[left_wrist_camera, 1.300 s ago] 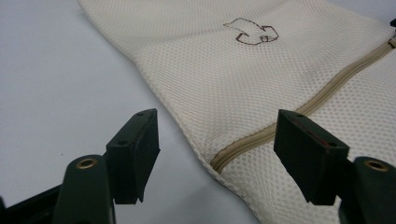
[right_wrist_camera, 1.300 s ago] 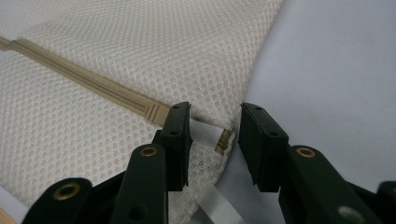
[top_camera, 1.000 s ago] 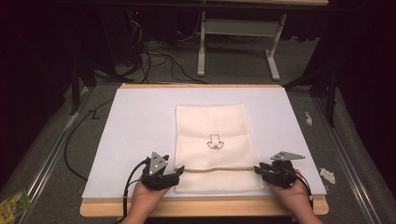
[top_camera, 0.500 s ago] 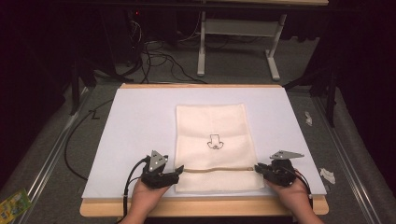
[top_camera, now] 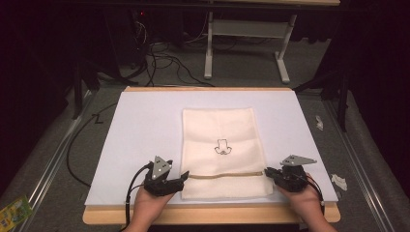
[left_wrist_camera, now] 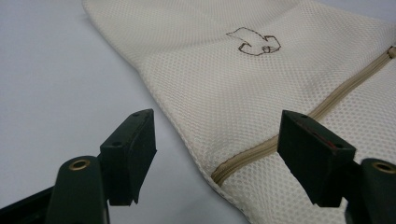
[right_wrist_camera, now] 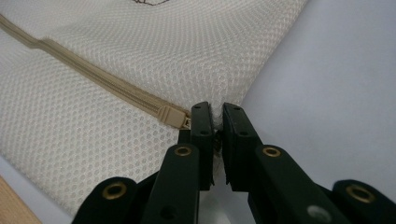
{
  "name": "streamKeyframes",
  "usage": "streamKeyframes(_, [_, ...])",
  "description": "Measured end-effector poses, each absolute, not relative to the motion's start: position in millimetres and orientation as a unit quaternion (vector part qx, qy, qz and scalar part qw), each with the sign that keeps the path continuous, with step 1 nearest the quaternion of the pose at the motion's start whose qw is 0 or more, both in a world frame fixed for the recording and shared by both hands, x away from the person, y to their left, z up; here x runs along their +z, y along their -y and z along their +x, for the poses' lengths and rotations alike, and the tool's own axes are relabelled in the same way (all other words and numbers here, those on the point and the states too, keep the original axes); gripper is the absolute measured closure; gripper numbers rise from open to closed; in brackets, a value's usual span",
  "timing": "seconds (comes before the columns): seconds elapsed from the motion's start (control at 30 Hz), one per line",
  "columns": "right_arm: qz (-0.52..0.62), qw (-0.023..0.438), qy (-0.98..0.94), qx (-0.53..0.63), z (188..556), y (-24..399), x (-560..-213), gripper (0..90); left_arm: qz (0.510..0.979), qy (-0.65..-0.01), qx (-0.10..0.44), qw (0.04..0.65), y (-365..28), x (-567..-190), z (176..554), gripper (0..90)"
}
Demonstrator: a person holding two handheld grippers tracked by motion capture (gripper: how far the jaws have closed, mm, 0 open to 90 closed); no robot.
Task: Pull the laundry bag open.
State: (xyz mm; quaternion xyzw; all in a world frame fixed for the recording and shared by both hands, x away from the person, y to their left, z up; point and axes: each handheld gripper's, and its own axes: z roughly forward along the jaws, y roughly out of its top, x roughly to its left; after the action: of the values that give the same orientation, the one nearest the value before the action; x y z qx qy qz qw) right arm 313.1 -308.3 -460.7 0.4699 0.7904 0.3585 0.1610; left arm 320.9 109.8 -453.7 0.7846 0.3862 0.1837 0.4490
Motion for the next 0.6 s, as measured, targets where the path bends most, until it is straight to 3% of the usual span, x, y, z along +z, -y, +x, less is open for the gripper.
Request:
streamKeyframes(0.2, [0.457,0.168,-0.791,0.371,312,310,-455,85.2,0.787,-0.378,0.149,0.464,-103,-454,319,34.4])
streamKeyframes(0.6, [0.438,0.178,-0.787,0.398,310,310,-445,85.6,0.803,-0.326,0.093,0.49,-31,-455,317,42.6])
